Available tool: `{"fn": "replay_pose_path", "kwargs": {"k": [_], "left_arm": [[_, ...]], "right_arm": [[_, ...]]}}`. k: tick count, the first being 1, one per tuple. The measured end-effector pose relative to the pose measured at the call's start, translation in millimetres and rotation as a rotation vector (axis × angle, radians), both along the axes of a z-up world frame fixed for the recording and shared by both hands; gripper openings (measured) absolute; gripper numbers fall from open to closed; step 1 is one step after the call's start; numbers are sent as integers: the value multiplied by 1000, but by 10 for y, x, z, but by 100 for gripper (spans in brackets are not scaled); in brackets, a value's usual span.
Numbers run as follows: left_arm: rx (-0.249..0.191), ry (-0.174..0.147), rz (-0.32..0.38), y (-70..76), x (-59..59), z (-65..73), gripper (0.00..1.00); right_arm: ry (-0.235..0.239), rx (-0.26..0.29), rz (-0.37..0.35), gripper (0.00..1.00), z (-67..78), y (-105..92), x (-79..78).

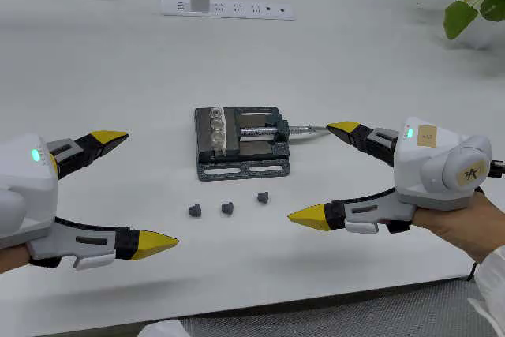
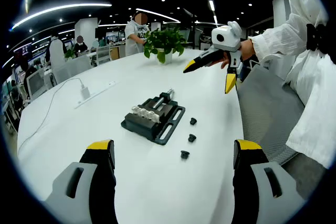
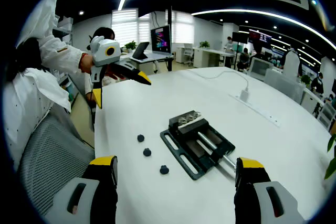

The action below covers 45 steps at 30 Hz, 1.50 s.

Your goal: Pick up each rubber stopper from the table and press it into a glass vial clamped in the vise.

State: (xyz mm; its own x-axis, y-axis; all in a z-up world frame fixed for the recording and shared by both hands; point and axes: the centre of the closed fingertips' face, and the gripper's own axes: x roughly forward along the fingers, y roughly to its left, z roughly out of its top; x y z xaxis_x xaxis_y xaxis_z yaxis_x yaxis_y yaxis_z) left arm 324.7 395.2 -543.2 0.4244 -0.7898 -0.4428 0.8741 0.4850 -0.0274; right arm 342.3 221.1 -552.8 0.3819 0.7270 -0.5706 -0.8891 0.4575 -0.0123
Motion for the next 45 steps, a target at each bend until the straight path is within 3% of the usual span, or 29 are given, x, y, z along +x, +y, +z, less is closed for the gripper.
{"fn": "replay_pose_path", "kwargs": {"k": [13, 20, 26, 37, 45], "left_arm": [[3, 9, -3, 0, -4, -58, 86], [28, 11, -13, 3, 11, -104, 79], [65, 17, -28, -32, 37, -179, 65], [157, 29, -99, -170, 24, -418, 51], [231, 66, -155, -251, -52, -662, 40]], "right_arm": [[3, 1, 0, 92, -4, 3, 1], [1, 2, -3, 92, 3, -7, 13], [0, 6, -5, 92, 16, -11, 14], [-2, 11, -14, 91, 28, -25, 20], [-1, 14, -24, 91, 27, -48, 21]]}}
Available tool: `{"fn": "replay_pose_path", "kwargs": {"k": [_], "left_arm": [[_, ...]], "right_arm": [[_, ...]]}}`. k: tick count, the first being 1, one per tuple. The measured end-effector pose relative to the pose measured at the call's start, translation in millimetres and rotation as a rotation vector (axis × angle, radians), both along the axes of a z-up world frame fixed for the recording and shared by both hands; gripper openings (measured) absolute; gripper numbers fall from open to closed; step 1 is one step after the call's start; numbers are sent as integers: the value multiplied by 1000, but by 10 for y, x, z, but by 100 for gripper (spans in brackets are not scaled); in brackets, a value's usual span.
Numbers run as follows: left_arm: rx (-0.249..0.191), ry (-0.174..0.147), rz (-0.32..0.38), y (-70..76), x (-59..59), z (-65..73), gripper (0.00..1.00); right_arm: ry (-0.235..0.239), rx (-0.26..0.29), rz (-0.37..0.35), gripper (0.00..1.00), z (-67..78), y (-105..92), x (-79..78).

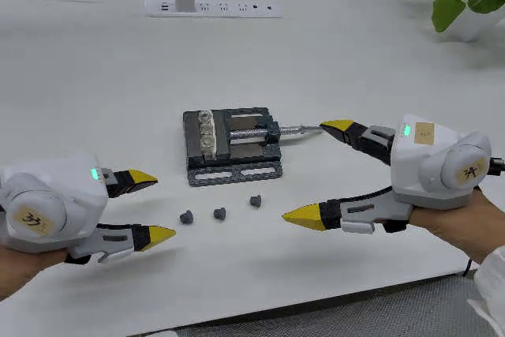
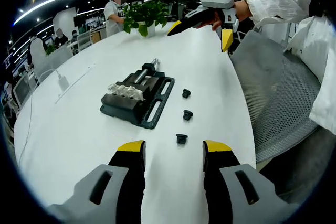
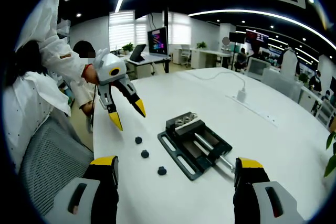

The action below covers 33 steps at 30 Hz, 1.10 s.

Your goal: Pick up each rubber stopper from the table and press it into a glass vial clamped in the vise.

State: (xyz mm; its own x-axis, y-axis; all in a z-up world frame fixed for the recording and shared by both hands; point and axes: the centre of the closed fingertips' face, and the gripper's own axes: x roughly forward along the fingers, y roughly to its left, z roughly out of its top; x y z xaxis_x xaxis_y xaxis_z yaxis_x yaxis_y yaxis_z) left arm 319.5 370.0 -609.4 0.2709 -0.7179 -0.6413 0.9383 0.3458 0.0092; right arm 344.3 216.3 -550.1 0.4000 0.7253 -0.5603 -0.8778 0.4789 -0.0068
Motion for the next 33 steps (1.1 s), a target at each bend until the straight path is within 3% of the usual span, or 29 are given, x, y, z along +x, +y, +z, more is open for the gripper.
{"fn": "replay_pose_path", "kwargs": {"k": [8, 18, 33], "left_arm": [[18, 14, -12, -80, -3, -144, 24], [41, 40, -27, -131, -15, -241, 19], [62, 53, -56, -190, 0, -371, 11]], "right_arm": [[5, 2, -5, 90, -7, -17, -13], [6, 4, -16, 90, -14, -45, -7], [13, 4, -24, 89, -36, -63, -17]]}}
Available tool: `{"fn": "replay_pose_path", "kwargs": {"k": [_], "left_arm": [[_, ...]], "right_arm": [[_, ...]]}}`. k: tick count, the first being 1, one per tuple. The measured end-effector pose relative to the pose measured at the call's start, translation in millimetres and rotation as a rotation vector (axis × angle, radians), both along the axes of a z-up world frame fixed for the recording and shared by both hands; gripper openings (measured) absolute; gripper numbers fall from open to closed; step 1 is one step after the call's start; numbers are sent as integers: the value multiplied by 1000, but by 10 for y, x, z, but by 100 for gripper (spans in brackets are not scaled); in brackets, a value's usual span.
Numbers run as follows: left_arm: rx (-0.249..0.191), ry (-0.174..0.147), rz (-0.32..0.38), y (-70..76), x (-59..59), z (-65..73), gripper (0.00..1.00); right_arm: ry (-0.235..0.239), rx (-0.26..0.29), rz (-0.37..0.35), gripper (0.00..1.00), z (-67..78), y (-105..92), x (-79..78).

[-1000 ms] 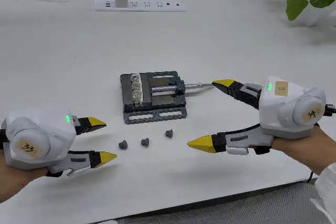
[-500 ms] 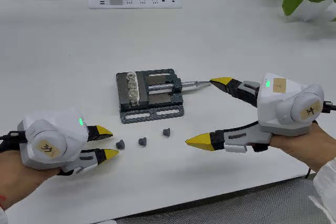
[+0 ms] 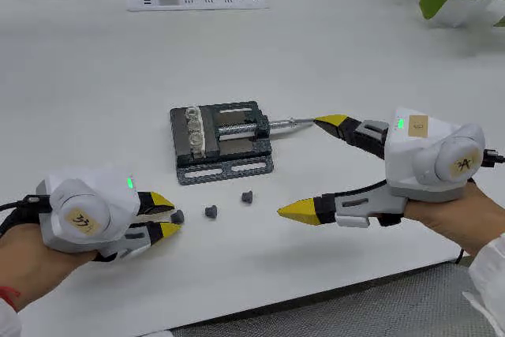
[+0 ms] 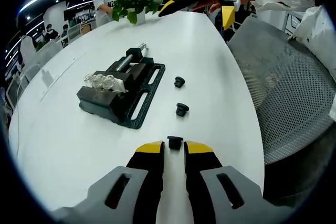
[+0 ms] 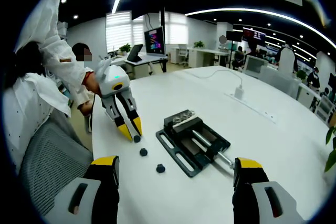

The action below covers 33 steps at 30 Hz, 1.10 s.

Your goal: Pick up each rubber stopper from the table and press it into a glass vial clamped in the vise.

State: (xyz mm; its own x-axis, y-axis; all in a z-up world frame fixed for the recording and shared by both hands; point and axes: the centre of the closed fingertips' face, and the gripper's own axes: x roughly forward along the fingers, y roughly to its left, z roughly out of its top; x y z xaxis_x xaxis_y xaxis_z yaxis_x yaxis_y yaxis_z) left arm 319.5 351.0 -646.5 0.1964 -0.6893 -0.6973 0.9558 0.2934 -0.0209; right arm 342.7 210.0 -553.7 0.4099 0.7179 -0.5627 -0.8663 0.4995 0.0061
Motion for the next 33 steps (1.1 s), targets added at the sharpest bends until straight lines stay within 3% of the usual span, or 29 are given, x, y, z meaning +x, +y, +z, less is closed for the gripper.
{"fn": "replay_pose_path", "kwargs": {"k": [26, 30, 33], "left_arm": [[29, 0, -15, 10, -5, -64, 4], [20, 2, -2, 8, 5, -46, 4], [-3, 3, 12, -16, 15, 42, 4]], "right_arm": [[8, 5, -9, 87, -12, -7, 20], [10, 6, -8, 86, -14, 4, 18], [15, 11, -5, 85, 8, 29, 8]]}}
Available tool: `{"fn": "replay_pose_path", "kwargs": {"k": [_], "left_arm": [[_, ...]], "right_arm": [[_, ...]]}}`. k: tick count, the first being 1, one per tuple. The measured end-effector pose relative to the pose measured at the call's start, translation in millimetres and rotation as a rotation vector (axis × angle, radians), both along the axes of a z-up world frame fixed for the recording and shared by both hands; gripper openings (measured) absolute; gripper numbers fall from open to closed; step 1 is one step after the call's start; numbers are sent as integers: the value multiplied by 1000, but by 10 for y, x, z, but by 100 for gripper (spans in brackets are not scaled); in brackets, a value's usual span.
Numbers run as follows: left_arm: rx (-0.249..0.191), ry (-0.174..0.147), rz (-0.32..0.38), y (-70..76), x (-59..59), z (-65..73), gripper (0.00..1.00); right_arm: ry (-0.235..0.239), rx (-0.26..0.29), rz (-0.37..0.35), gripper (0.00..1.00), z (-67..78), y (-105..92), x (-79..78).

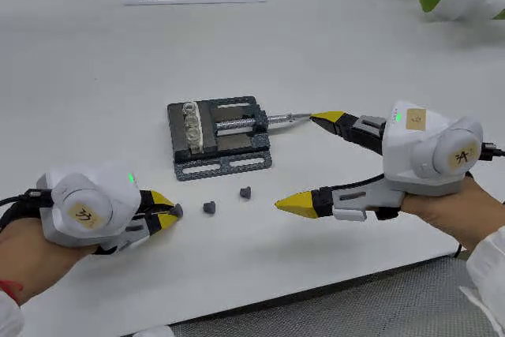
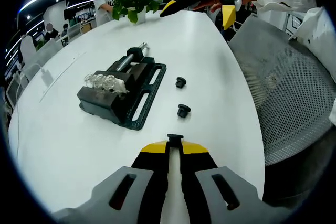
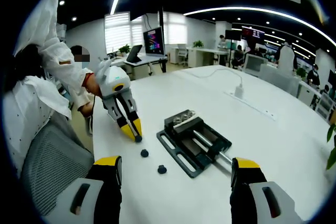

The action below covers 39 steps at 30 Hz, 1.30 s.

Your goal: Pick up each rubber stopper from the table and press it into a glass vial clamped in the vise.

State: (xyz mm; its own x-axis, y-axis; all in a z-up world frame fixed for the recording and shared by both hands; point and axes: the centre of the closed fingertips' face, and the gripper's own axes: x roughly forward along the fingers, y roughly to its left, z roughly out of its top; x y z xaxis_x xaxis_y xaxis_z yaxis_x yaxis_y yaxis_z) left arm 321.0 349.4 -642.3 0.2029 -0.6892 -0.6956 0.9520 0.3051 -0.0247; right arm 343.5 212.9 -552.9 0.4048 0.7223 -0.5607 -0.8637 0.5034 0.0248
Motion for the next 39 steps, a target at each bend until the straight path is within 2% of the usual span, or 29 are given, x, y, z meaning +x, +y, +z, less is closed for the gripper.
{"fn": "replay_pose_path", "kwargs": {"k": [8, 10, 13, 16, 18, 20, 23, 27, 32, 35, 39], "left_arm": [[-82, -4, 45, -71, 45, 294, 4], [-108, -7, 57, -104, 41, 418, 4], [-148, -15, 67, -154, 40, 590, 4], [-179, -30, 70, -204, 40, 746, 4], [-202, -39, 68, -242, 35, 858, 3], [-222, -56, 58, -280, 27, 971, 3], [-250, -71, 54, -328, 25, 1116, 3], [-283, -90, 50, -390, 15, 1290, 3], [-309, -102, 32, -469, -37, 1434, 3], [-322, -106, 25, -502, -68, 1491, 3], [-348, -103, 11, -567, -140, 1576, 3]], "right_arm": [[11, 29, 20, 79, 168, 138, -3], [-2, 47, 34, 78, 265, 210, -7], [18, 67, 42, 75, 392, 298, -7], [14, 77, 64, 71, 514, 372, -8], [53, 74, 77, 67, 551, 406, -32], [62, 70, 96, 63, 599, 443, -50], [62, 84, 130, 59, 693, 521, -89], [57, 83, 190, 54, 748, 590, -145], [48, 70, 271, 46, 826, 686, -252], [77, 53, 300, 39, 835, 711, -308], [81, 37, 340, 30, 840, 718, -349]]}}
